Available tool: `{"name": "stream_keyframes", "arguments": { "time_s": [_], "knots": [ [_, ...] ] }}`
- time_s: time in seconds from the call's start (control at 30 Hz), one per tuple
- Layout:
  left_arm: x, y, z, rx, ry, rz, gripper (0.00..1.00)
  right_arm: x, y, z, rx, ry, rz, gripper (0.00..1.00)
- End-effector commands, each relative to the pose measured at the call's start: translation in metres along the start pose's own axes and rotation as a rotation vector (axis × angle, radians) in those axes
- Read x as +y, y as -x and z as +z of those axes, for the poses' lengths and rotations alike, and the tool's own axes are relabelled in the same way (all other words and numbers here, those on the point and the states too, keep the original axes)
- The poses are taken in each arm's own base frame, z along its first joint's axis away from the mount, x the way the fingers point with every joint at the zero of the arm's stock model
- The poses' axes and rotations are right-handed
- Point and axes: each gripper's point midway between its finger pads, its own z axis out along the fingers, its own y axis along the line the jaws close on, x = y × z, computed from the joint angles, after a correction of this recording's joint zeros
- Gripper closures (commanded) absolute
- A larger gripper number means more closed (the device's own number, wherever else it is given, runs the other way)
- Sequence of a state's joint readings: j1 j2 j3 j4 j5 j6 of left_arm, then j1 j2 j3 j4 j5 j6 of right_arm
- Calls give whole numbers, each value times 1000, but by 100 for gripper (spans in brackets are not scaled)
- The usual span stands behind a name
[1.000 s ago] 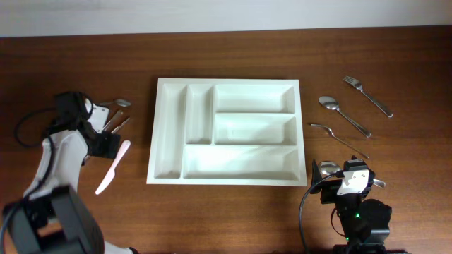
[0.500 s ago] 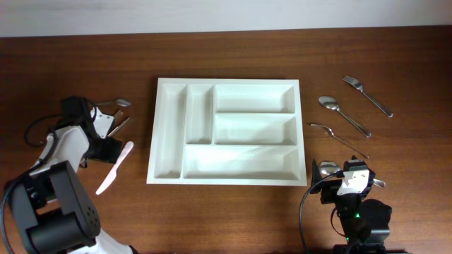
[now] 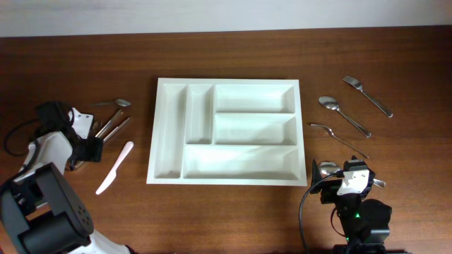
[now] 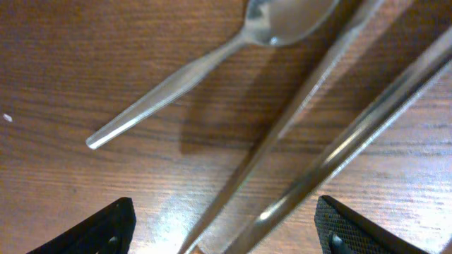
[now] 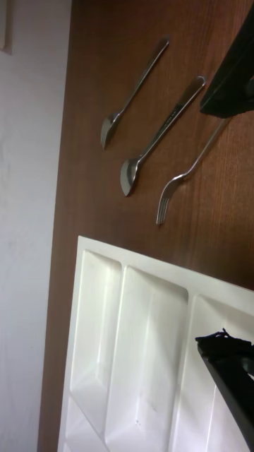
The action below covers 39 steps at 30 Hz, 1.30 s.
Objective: Pack container
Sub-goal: 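Move the left gripper down over the metal tongs left of the tray, then close the left gripper on the tongs and lift them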
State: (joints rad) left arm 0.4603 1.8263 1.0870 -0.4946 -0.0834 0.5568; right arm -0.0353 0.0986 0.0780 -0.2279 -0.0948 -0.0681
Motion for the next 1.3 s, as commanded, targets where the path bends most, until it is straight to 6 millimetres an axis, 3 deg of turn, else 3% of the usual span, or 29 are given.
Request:
{"name": "stream_keyframes", "arguments": {
  "time_s": [0.0, 0.1, 0.3, 0.37, 0.53, 0.73, 1.27],
  "knots": [
    [-8, 1, 13, -2, -53, 1, 17, 4, -2, 0, -2, 17, -4, 1],
    [-16, -4, 23, 18, -88, 2, 23, 4, -2, 0, -2, 17, -4, 1],
    [-22, -11, 35, 53, -111, -35, 24, 4, -2, 0, -2, 17, -4, 1],
    [-23, -12, 36, 56, -112, -64, 30, 4, -2, 0, -2, 17, -4, 1],
    [-25, -11, 36, 55, -123, -101, 65, 4, -2, 0, -2, 17, -4, 1],
    [-31, -8, 35, 37, -158, -102, 98, 4, -2, 0, -2, 17, -4, 1],
    [-47, -1, 32, 6, -234, -95, 98, 4, -2, 0, -2, 17, -4, 1]
  ]
}}
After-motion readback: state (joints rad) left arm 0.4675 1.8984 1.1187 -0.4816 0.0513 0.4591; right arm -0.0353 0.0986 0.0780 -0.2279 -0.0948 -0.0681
